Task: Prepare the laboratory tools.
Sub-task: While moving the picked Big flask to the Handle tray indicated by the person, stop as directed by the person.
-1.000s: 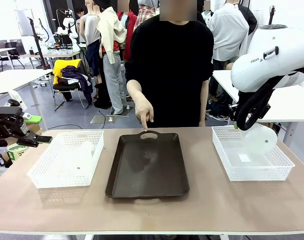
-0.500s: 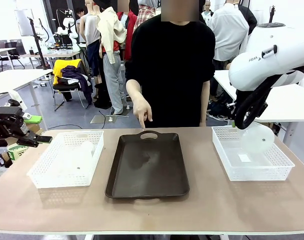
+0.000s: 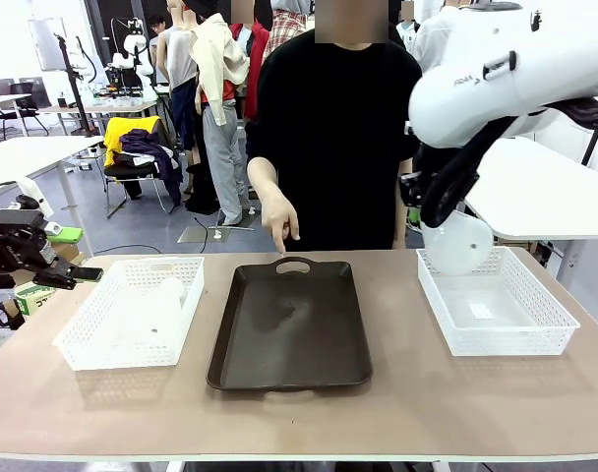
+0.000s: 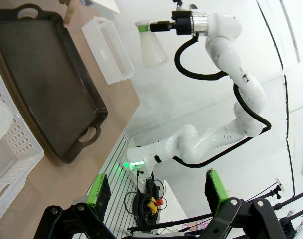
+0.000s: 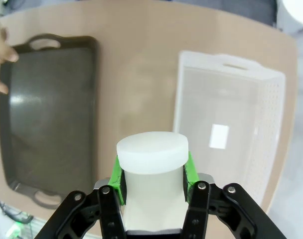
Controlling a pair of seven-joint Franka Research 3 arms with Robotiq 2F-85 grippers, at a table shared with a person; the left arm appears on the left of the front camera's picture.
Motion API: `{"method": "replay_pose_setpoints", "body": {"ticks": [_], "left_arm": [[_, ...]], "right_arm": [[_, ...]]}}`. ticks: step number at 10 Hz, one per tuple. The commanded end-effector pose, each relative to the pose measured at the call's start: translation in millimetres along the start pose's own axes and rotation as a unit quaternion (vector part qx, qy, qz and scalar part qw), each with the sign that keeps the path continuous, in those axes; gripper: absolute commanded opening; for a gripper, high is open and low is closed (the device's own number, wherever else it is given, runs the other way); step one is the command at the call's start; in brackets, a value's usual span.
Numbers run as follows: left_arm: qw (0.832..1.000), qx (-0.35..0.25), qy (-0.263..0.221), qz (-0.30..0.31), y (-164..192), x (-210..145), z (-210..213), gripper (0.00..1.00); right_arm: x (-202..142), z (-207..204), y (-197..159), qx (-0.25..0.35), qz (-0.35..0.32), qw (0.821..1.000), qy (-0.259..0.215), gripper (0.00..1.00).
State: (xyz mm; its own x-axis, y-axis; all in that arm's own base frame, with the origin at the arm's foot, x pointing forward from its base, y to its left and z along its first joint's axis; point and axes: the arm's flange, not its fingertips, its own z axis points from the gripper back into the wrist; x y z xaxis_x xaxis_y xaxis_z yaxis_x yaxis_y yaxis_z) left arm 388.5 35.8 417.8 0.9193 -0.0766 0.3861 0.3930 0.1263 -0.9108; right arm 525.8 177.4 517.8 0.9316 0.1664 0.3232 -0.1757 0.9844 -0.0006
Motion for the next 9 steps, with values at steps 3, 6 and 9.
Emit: {"method": "replay_pose_setpoints", "body": {"ticks": [3, 6, 9], "left_arm": [[1.0, -0.005, -0.003, -0.006, -2.2, 0.0, 2.0, 1.0], [1.0, -0.005, -0.003, -0.006, -2.2, 0.0, 2.0, 1.0], [1.0, -0.005, -0.003, -0.006, -2.2, 0.0, 2.0, 1.0]], "right_arm": [[26.5, -8.2, 69.4, 0.003, 0.054, 0.999, 0.001, 0.0], [35.3, -18.7, 111.4, 0.01, 0.085, 0.996, 0.005, 0.0], [45.3, -45.2, 148.3, 0.015, 0.108, 0.994, 0.02, 0.0]]}}
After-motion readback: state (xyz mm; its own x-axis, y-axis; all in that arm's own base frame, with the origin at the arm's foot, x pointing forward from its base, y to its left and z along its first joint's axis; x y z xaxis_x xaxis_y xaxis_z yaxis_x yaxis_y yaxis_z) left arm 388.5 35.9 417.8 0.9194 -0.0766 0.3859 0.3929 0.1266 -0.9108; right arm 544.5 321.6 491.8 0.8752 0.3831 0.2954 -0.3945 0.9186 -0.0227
